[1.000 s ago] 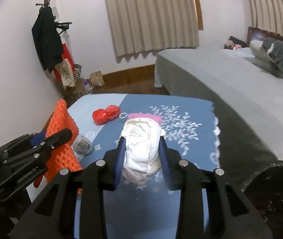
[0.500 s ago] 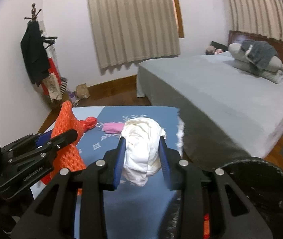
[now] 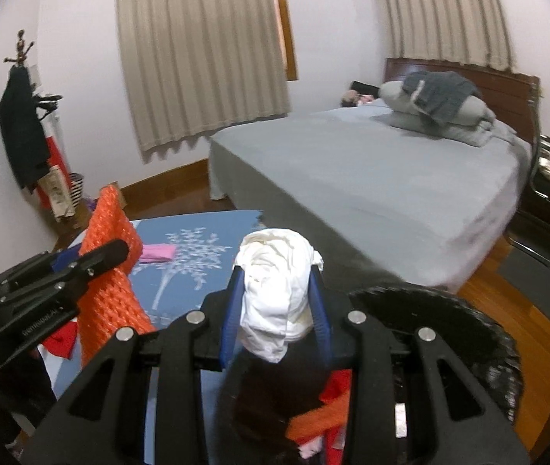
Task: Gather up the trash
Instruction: 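Carry the orange mesh and white tissue over the black bin and release both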
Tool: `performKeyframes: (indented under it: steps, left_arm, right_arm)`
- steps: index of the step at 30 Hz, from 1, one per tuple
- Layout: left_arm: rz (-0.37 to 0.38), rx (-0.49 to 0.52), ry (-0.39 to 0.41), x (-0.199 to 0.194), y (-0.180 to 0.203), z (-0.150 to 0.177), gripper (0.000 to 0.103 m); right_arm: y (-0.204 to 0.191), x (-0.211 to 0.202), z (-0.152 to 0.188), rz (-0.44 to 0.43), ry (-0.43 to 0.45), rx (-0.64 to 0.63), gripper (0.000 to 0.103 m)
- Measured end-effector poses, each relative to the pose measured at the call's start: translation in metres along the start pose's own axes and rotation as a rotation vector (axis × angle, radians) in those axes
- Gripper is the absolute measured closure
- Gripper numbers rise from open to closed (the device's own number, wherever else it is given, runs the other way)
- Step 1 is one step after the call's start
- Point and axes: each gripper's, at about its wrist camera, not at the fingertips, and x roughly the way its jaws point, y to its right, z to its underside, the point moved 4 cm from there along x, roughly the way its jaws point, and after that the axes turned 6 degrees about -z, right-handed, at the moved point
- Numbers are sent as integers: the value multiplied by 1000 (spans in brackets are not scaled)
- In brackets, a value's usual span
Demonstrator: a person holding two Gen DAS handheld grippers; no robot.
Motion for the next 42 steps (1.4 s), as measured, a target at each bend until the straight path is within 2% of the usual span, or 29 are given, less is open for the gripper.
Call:
performKeyframes:
  steps: [11,26,28,31,33,36,38,42]
  left_arm:
    - [138,65,0,9,71,-4,70]
    - [281,129,-54,42,151,18,70]
    - [302,138,-71,47,157,21,66]
    - [312,139,-91,52,159,26,50]
    - [299,125,-105,56,155,28,42]
    - [278,99,-111,57,141,28,34]
    - [292,71,-114,56,132,27,27]
    - [270,57,-105,54,120,22,25]
  right_arm:
    - [60,-36,22,117,6,66,71]
    - [118,-56,46,226,-10,131,71]
    - [125,-55,49,234,-16,138,71]
    - [131,-53,53,239,-29,151,65]
    - [133,-52,57,253,-34,162,53]
    - [138,-52,57,264,-29,172,41]
    - [138,-53,58,270,-23,167,33]
    - [136,-56,55,274,-2,171,12]
